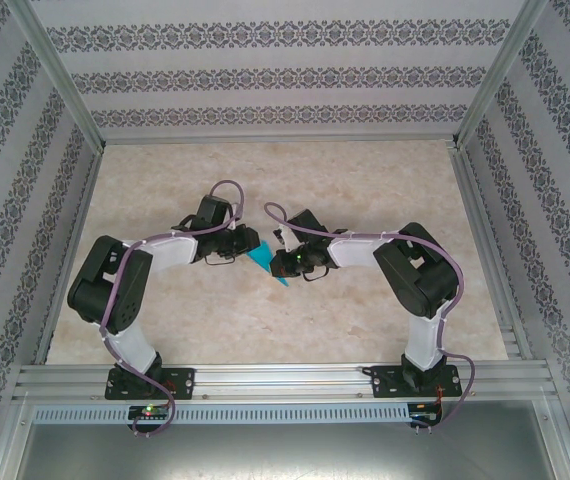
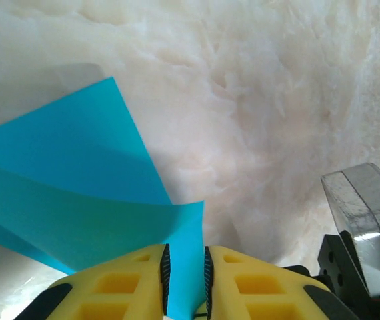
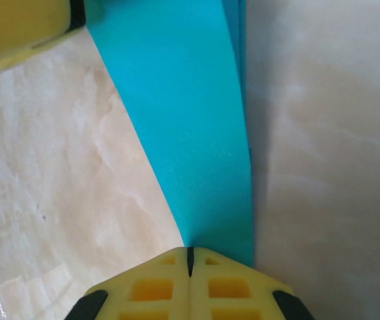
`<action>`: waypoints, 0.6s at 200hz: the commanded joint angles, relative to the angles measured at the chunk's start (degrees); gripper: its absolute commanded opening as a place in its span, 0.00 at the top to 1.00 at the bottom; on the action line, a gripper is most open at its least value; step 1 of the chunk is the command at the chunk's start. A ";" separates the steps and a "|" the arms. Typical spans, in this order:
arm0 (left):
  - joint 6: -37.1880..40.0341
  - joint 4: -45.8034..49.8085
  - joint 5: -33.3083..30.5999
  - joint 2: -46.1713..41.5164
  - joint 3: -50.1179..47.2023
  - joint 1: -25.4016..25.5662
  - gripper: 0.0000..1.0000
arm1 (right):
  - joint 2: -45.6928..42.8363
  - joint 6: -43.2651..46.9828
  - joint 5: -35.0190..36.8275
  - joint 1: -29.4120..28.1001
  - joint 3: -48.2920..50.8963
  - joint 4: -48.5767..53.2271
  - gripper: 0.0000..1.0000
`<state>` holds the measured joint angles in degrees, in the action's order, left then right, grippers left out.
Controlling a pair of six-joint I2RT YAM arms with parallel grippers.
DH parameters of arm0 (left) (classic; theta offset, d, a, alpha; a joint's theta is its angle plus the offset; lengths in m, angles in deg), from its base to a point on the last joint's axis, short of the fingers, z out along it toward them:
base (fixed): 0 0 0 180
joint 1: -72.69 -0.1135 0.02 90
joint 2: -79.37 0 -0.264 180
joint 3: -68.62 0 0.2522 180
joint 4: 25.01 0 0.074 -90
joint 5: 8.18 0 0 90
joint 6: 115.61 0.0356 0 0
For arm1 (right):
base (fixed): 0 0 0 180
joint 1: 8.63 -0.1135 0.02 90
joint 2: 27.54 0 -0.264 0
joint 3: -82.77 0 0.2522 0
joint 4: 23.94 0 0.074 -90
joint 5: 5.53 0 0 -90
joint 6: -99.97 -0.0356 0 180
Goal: Fold a paper plane with a square sheet of paper (pick it up from the middle)
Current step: Fold the wing for the fifth time at the center of the table.
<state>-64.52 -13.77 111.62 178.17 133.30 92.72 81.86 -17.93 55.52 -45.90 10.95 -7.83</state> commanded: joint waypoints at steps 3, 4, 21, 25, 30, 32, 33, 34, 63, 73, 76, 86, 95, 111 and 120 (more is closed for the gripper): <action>3.75 0.61 0.56 2.10 0.29 -1.25 0.75 | 2.72 1.31 3.22 -0.03 0.58 4.20 0.98; 3.75 0.56 0.54 2.14 0.26 -1.28 0.75 | 2.73 1.33 3.21 -0.10 0.58 4.22 0.98; 4.55 -0.88 0.87 3.59 0.06 -2.15 0.74 | 2.94 1.25 2.77 -0.13 0.64 4.22 0.98; 4.57 -1.23 0.79 3.86 -0.05 -2.25 0.74 | 3.00 1.31 2.69 -0.16 0.65 4.20 0.98; 4.36 -1.84 0.78 4.28 -0.16 -2.34 0.74 | 3.09 1.31 2.70 -0.09 0.67 4.24 0.98; 4.28 -2.10 0.83 4.42 -0.26 -2.38 0.74 | 3.09 1.28 2.68 -0.10 0.65 4.20 0.98; 4.15 -2.21 0.85 4.49 -0.32 -2.46 0.74 | 3.09 1.32 2.67 -0.13 0.70 4.22 0.98; 4.13 -2.35 0.90 4.52 -0.35 -2.46 0.74 | 3.09 1.34 2.63 -0.15 0.73 4.19 0.98; 3.19 -6.26 0.84 5.68 -1.53 -2.63 0.73 | 3.27 1.02 1.97 -0.23 0.86 4.05 0.98; 3.27 -6.18 0.34 6.02 -1.50 -2.65 0.73 | 3.40 1.05 1.79 -0.28 0.88 4.15 0.97; 3.38 -6.18 0.22 6.05 -1.53 -2.69 0.73 | 3.41 1.04 1.79 -0.30 0.93 4.23 0.97; 3.59 -5.94 -0.11 6.39 -1.40 -2.84 0.73 | 3.45 1.14 1.81 -0.41 0.94 4.22 0.97; 3.75 -5.53 -0.53 6.56 -1.31 -2.98 0.73 | 3.51 1.10 1.79 -0.40 1.06 4.30 0.97; 4.11 -5.04 -1.18 6.82 -1.22 -3.32 0.73 | 3.61 1.33 2.14 -0.32 1.23 4.72 0.97; 4.37 -4.32 -1.84 6.92 -1.02 -3.56 0.74 | 3.62 1.44 2.19 -0.24 1.33 5.02 0.97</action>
<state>-62.16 -17.73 112.41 183.61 132.54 90.67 82.13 -17.93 54.95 -45.90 10.88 -7.89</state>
